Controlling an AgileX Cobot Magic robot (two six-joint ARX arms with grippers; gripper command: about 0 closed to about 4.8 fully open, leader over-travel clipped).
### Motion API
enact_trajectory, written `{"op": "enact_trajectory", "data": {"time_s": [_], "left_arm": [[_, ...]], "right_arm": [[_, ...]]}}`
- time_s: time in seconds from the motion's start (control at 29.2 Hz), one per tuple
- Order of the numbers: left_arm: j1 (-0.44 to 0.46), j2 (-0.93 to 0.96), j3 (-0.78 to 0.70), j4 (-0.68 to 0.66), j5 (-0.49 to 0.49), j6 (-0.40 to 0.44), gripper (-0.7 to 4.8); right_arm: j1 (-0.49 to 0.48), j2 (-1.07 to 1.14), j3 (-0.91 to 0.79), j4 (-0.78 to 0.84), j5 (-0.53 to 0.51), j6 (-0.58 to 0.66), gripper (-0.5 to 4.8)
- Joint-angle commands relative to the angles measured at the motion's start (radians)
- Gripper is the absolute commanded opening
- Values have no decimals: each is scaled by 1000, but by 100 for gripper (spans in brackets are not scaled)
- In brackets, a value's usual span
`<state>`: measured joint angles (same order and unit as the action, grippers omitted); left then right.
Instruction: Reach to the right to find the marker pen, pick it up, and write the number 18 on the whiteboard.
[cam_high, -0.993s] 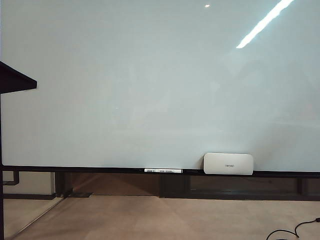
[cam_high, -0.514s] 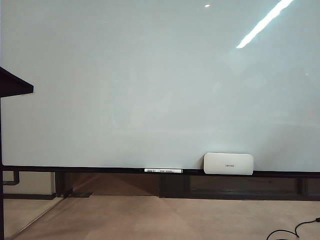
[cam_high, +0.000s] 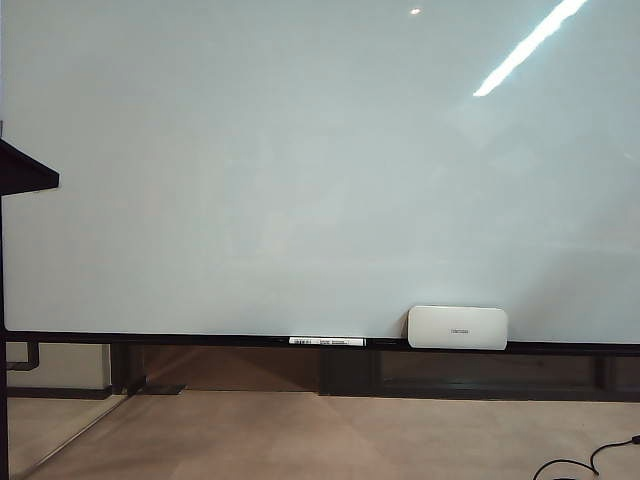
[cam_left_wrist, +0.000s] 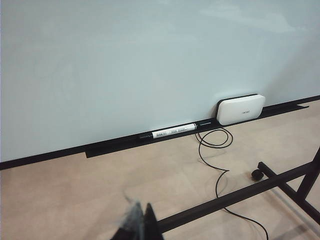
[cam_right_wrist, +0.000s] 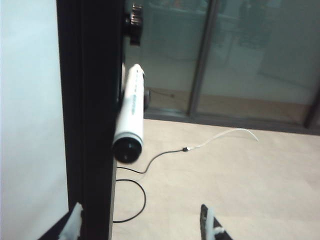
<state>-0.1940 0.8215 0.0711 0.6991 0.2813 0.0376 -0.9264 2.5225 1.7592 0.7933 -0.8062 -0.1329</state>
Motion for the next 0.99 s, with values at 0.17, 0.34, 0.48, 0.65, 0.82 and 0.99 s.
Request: {"op": "enact_trajectory", "data": {"time_s": [0.17, 0.34, 0.48, 0.65, 0.82, 0.99], "left_arm": [[0, -1, 4, 13, -10, -24, -6], [0, -1, 4, 13, -4, -23, -3], [0, -1, 4, 13, -5, -23, -1], [0, -1, 4, 13, -5, -23, -1], [0, -1, 4, 13, -5, -23, -1], [0, -1, 4, 13, -5, -23, -1]], "right_arm": [[-1, 40, 84, -56, -41, 43, 297], [4, 58, 122, -52, -66, 85, 297], [21, 58, 136, -47, -56, 84, 296], [50, 61, 145, -55, -35, 75, 295], [68, 61, 156, -49, 13, 73, 295], [68, 61, 169, -35, 42, 74, 293]]}}
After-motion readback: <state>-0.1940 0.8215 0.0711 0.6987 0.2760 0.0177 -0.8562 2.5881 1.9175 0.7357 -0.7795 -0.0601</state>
